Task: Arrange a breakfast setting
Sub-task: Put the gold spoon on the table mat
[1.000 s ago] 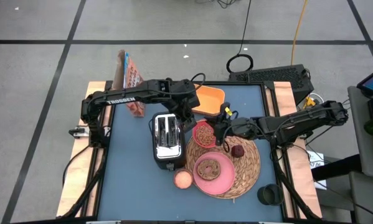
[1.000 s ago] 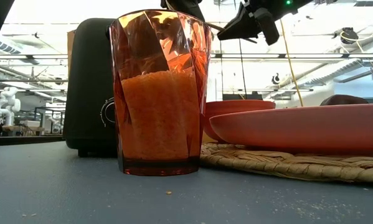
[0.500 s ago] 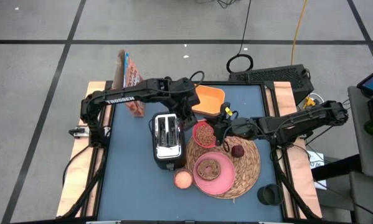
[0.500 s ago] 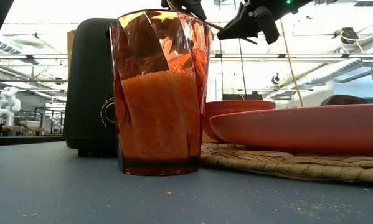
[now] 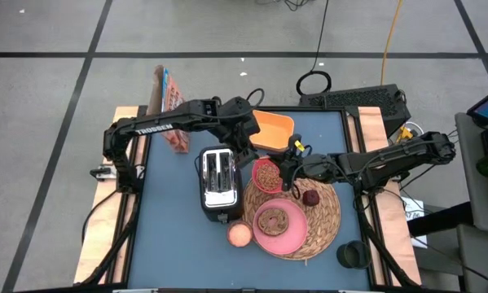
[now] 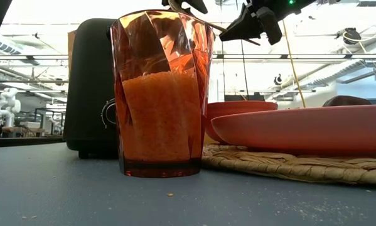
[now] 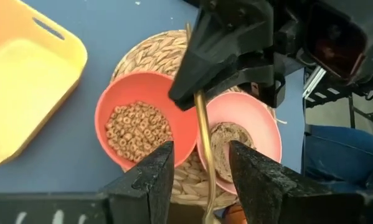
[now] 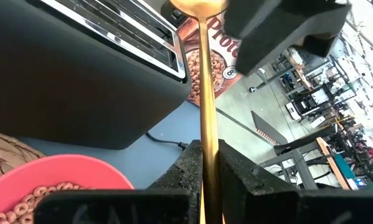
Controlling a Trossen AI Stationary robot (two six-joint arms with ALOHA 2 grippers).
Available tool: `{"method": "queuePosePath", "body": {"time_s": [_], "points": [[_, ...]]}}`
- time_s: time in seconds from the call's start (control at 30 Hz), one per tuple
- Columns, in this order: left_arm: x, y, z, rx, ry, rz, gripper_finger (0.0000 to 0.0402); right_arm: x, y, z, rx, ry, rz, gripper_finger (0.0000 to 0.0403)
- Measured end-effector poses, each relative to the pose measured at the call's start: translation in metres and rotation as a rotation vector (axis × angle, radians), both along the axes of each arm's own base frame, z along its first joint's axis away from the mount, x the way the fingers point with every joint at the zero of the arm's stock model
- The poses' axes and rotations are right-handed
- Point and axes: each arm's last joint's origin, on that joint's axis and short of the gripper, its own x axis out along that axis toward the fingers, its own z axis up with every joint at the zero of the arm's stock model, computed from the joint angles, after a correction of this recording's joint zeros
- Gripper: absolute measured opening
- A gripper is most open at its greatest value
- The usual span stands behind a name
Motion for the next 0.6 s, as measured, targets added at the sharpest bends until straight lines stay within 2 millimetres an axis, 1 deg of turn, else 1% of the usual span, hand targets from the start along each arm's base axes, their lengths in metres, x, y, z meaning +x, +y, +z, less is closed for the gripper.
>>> {"method": "queuePosePath", "body": {"time_s": [0.2, 0.3, 0.43, 0.6], "points": [[-0.012, 0.008, 0.011, 0.009, -0.018, 0.021, 0.0159, 0.000, 0.000, 0.000, 0.012, -0.006, -0.006, 0.0019], [-0.024, 0.012, 0.018, 0.025, -0.012, 0.018, 0.0159, 0.000, 0.000, -0.001, 0.043, -0.014, -0.019, 0.0019], [-0.044, 0.015, 0.033, 0.069, -0.021, 0.008, 0.0159, -0.004, 0.000, -0.002, 0.051, 0.000, -0.085, 0.0019], [-0.076, 0.015, 0.056, 0.216, -0.041, 0.051, 0.0159, -0.012, 0.002, -0.001, 0.043, -0.013, -0.191, 0.0019]]}}
